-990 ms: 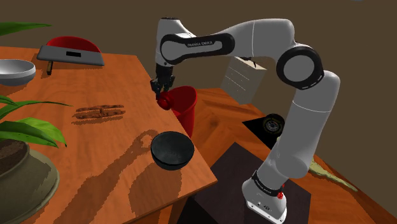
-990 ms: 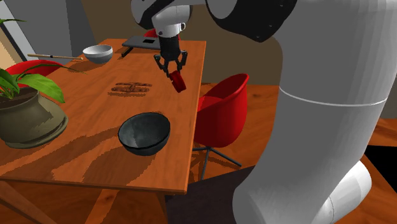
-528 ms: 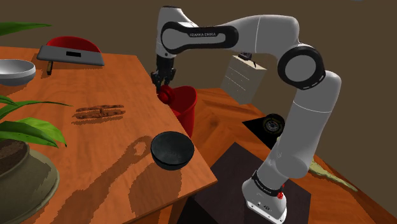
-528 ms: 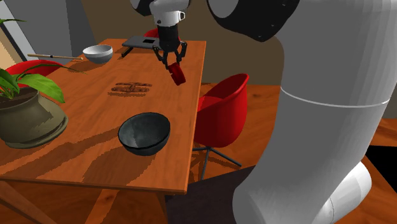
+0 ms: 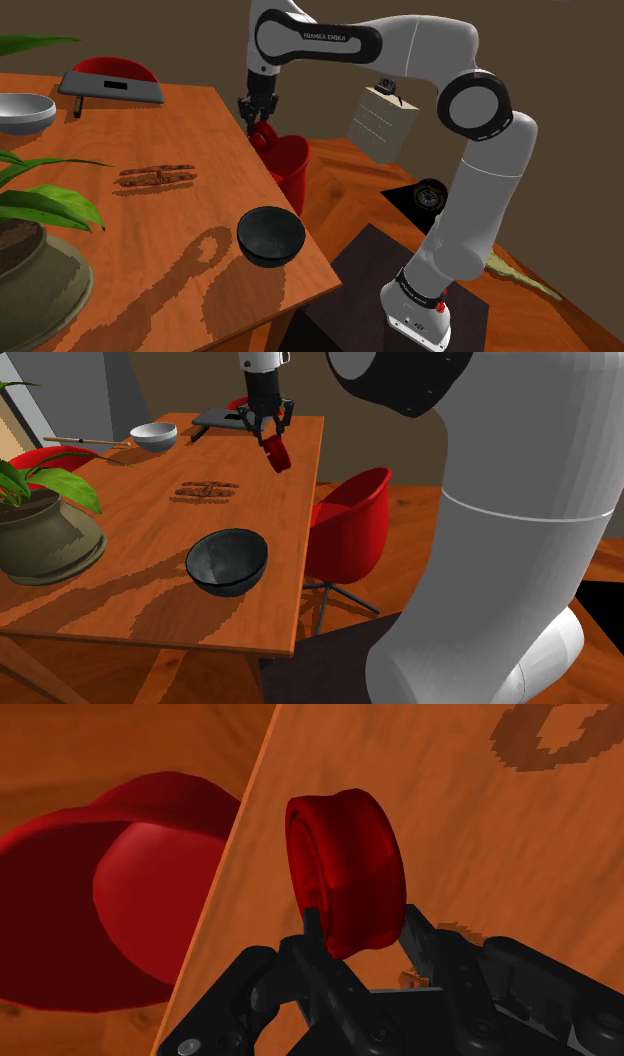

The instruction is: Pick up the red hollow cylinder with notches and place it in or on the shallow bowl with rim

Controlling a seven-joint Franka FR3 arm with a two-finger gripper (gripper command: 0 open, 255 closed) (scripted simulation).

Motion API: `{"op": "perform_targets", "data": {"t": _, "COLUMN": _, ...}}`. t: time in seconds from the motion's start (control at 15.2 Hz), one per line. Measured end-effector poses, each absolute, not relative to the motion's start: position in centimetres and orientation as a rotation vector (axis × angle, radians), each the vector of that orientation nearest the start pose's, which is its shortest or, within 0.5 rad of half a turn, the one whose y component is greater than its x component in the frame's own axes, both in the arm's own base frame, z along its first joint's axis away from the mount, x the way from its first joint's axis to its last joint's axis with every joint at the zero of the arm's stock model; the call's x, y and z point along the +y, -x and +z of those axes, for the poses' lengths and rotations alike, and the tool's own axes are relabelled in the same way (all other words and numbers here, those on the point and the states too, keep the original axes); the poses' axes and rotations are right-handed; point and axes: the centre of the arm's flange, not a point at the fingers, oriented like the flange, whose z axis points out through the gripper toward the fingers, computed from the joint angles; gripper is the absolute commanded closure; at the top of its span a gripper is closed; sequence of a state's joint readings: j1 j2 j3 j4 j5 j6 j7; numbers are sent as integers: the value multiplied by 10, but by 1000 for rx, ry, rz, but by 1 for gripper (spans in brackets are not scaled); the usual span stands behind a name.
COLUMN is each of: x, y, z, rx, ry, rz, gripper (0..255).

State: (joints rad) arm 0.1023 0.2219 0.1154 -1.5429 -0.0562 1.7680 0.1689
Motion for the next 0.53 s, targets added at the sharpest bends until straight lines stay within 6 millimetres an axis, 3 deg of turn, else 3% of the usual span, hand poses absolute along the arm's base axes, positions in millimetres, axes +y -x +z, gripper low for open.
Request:
{"op": "perform_targets", "data": {"t": 0.2, "x": 128, "y": -614, "z": 536, "rx": -90, "ry": 3169, "rz": -16, "gripper": 255}}
{"op": "perform_targets", "data": {"t": 0.53, "x": 163, "y": -564, "z": 543, "rx": -91, "ry": 3168, "rz": -16, "gripper": 255}}
